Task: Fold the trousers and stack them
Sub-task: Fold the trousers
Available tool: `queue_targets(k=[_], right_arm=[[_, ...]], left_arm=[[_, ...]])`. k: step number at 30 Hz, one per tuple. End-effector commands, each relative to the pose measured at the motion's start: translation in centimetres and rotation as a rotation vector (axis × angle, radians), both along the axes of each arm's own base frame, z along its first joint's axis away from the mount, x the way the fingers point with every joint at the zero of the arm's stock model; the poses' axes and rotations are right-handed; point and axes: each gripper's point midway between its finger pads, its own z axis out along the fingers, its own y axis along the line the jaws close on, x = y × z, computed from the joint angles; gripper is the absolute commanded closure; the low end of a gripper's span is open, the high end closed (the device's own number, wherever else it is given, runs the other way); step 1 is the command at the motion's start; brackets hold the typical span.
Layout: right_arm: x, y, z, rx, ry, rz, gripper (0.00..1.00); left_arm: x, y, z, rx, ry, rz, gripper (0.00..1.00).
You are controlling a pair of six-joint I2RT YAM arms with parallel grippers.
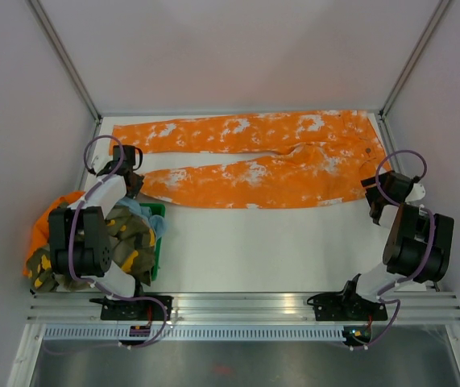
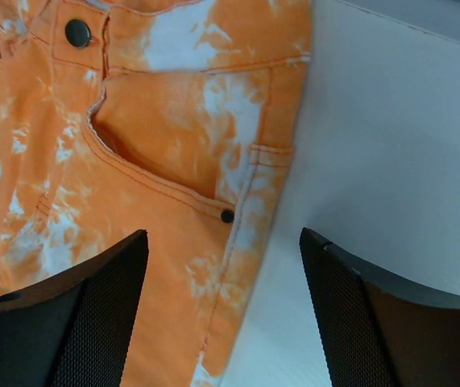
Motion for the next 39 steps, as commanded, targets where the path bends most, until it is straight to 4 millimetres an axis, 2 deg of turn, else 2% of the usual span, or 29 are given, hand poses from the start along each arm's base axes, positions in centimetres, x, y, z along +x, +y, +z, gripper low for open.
queue_targets(k=[1,3,5,6,8,9,11,12,13,14,16,19,20,21,22,23,24,25,27,30,36,37,39], right_arm=[[-0.3,0.8,-2.5,0.085,0.029,-0.013,0.17],[-0.5,0.8,-3.4,0.1,0.039,-0.027,0.18],[-0.7,0.7,-4.0,0.118,0.044,-0.046,0.26],[-0.7,0.7,-4.1,0.119,0.047,-0.049,0.35],[-0.6,0.6,-4.1,0.109,0.046,-0.039,0.44],[-0.5,0.6,-4.1,0.105,0.045,-0.034,0.53],[-0.2,0.5,-4.1,0.096,0.051,-0.016,0.62],[-0.1,0.5,-4.1,0.095,0.057,-0.01,0.76],[-0.1,0.5,-4.3,0.097,0.068,-0.002,0.8],[0.2,0.5,-4.2,0.087,0.07,0.015,0.9],[0.7,0.3,-3.9,0.076,0.075,0.03,0.98],[0.5,0.2,-3.3,0.044,0.108,0.064,1.0],[0.8,0.0,-2.6,0.027,0.106,0.075,1.0],[0.2,0.1,-2.7,0.017,0.144,0.093,1.0],[0.4,-0.2,-1.3,-0.007,0.131,0.095,1.0],[0.2,-0.3,-0.8,-0.019,0.142,0.096,1.0],[-0.8,-0.5,-0.9,-0.028,0.188,0.08,1.0],[-1.1,-0.8,0.1,-0.052,0.185,0.074,1.0],[-2.5,-1.2,0.4,-0.071,0.232,0.041,1.0],[-3.8,-1.0,1.3,-0.084,0.261,0.041,1.0],[-4.6,-1.0,4.1,-0.121,0.26,0.052,1.0],[-4.3,-1.2,5.3,-0.138,0.239,0.053,1.0],[-4.2,-1.5,6.3,-0.166,0.238,0.065,1.0]], left_arm=[[0.8,0.6,1.8,0.034,-0.062,-0.015,0.98],[0.7,0.6,1.5,0.033,-0.053,-0.02,0.98],[0.7,0.6,1.4,0.034,-0.048,-0.025,0.98],[0.8,0.6,1.5,0.035,-0.05,-0.028,0.98],[0.8,0.6,1.6,0.039,-0.052,-0.029,0.98],[0.8,0.7,1.6,0.043,-0.054,-0.029,0.98],[0.9,0.7,1.7,0.045,-0.057,-0.032,0.98],[1.0,0.7,1.8,0.046,-0.057,-0.038,0.98],[1.1,0.6,1.9,0.048,-0.059,-0.043,0.98],[1.2,0.6,2.0,0.048,-0.064,-0.049,0.98],[1.5,0.6,2.1,0.055,-0.067,-0.074,0.98],[2.1,0.7,2.9,0.08,-0.062,-0.119,0.98],[2.4,0.8,3.9,0.097,-0.072,-0.137,0.98],[2.5,0.8,4.3,0.104,-0.073,-0.143,0.98],[2.2,0.9,4.6,0.108,-0.062,-0.143,0.98],[2.4,1.0,5.4,0.114,-0.071,-0.146,0.98],[2.3,1.0,6.1,0.122,-0.076,-0.152,0.98],[2.2,1.0,6.5,0.125,-0.078,-0.153,0.98],[1.6,1.1,7.4,0.133,-0.085,-0.151,0.98],[1.0,1.6,8.1,0.162,-0.087,-0.142,0.98],[0.5,2.5,10.8,0.239,-0.11,-0.153,0.98],[0.4,2.8,11.8,0.26,-0.129,-0.148,0.98],[0.5,3.4,13.5,0.314,-0.149,-0.161,0.98]])
